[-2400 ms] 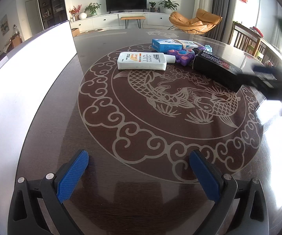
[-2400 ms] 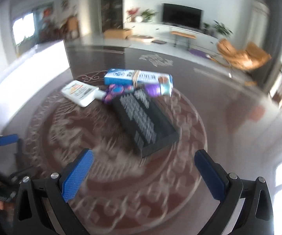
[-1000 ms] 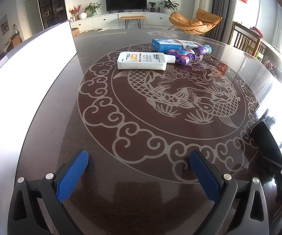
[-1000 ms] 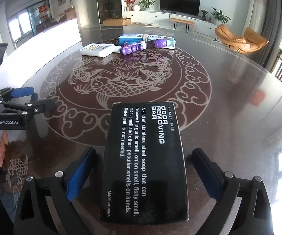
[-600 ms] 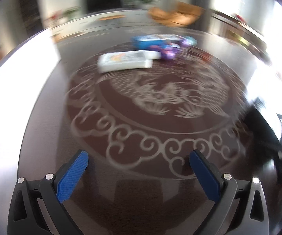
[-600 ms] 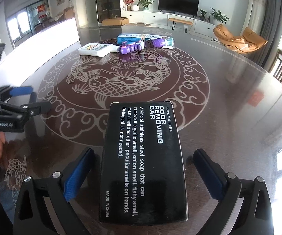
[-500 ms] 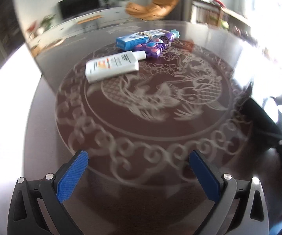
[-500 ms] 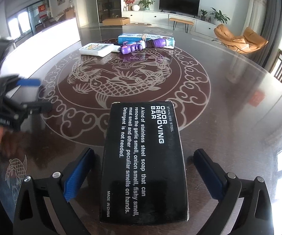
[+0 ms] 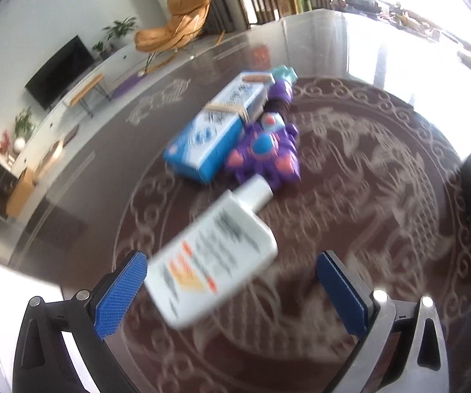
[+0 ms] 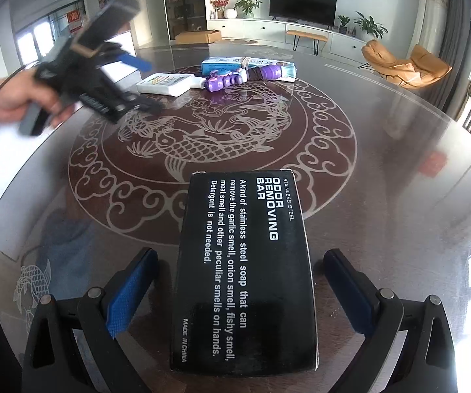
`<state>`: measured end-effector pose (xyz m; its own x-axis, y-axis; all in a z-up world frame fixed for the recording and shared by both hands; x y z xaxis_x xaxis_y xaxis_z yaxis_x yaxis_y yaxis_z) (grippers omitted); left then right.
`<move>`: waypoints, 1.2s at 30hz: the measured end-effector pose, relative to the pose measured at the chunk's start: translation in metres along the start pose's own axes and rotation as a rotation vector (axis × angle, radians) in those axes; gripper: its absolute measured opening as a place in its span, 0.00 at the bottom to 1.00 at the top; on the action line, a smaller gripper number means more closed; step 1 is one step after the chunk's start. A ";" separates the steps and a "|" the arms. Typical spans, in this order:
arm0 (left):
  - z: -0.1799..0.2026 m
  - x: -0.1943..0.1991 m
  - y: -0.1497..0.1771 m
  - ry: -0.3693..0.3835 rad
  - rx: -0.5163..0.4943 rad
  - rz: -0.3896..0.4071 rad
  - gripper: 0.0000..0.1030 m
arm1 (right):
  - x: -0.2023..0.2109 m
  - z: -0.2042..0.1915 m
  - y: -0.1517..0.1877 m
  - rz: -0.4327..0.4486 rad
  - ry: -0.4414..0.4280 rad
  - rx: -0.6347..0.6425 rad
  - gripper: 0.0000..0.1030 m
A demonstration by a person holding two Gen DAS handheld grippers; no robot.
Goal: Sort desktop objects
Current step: 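Grasp the white sunscreen bottle with the left tool while the right tool holds the black box, then hold the sunscreen bottle in the left tool and the black box in the right tool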
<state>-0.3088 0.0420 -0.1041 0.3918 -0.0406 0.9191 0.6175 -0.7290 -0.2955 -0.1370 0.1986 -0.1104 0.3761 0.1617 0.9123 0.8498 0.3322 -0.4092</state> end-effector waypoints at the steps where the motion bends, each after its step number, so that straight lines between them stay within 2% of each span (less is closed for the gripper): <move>1: -0.004 -0.004 -0.006 0.024 0.016 0.009 1.00 | 0.000 0.000 0.000 0.001 -0.002 -0.001 0.98; 3: -0.013 -0.011 -0.014 0.076 0.070 0.013 1.00 | 0.000 0.000 0.000 0.002 -0.004 -0.003 0.98; 5: -0.017 -0.020 -0.017 0.164 0.158 -0.019 1.00 | 0.000 0.000 0.000 0.002 -0.004 -0.003 0.98; 6: -0.021 -0.025 -0.015 0.218 0.233 -0.054 1.00 | 0.000 0.000 0.000 0.002 -0.004 -0.003 0.98; 9: -0.013 -0.021 -0.007 0.193 0.257 -0.046 1.00 | 0.000 0.001 0.000 0.001 -0.002 -0.002 0.98; 10: -0.006 -0.016 -0.003 0.186 0.245 -0.021 0.94 | 0.000 0.001 -0.001 0.001 -0.001 -0.002 0.98; 12: 0.001 -0.004 0.005 0.177 0.273 0.013 0.60 | -0.001 0.001 -0.001 0.001 -0.002 -0.002 0.98; 14: 0.012 0.009 0.022 0.168 0.346 0.029 0.50 | -0.001 0.001 -0.001 0.002 -0.001 -0.004 0.98; 16: 0.022 0.017 0.040 0.146 0.389 0.039 0.49 | -0.001 0.002 -0.001 0.002 0.001 -0.007 0.98; 21: 0.055 0.050 0.115 0.112 0.607 0.059 0.49 | -0.001 0.002 -0.001 0.001 0.001 -0.008 0.98; 24: 0.083 0.061 0.145 0.079 0.666 0.073 0.49 | -0.001 0.002 -0.001 0.002 0.001 -0.008 0.98; 28: 0.106 0.070 0.162 0.021 0.700 0.074 0.51 | -0.002 0.001 -0.001 -0.002 0.008 -0.004 0.99; 29: 0.108 0.068 0.160 0.022 0.689 0.069 0.59 | -0.002 0.000 -0.001 -0.005 0.012 -0.001 0.99; 30: 0.105 0.064 0.156 0.028 0.675 0.064 0.81 | -0.003 0.000 -0.001 -0.008 0.017 0.003 1.00; 31: 0.110 0.060 0.151 0.039 0.648 0.033 0.97 | -0.003 -0.001 -0.001 -0.009 0.021 0.005 1.00; 32: 0.113 0.056 0.146 0.029 0.621 0.015 1.00 | -0.003 -0.001 -0.001 -0.009 0.020 0.005 1.00; 36: 0.105 0.046 0.138 0.044 0.621 0.015 1.00 | -0.003 -0.001 -0.001 -0.008 0.020 0.004 1.00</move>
<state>-0.1344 0.0109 -0.1303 0.3835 -0.0854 0.9196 0.8987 -0.1948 -0.3929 -0.1384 0.1970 -0.1130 0.3767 0.1400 0.9157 0.8514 0.3373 -0.4018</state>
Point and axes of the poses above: each gripper's, at about its wrist camera, not at the fingertips, and x roughly against the way its jaws point, z to its right, y to its underside, the point moved 5 cm from there along -x, roughly the way its jaws point, and after that the axes turned 12 degrees about -z, right-handed, at the moved point
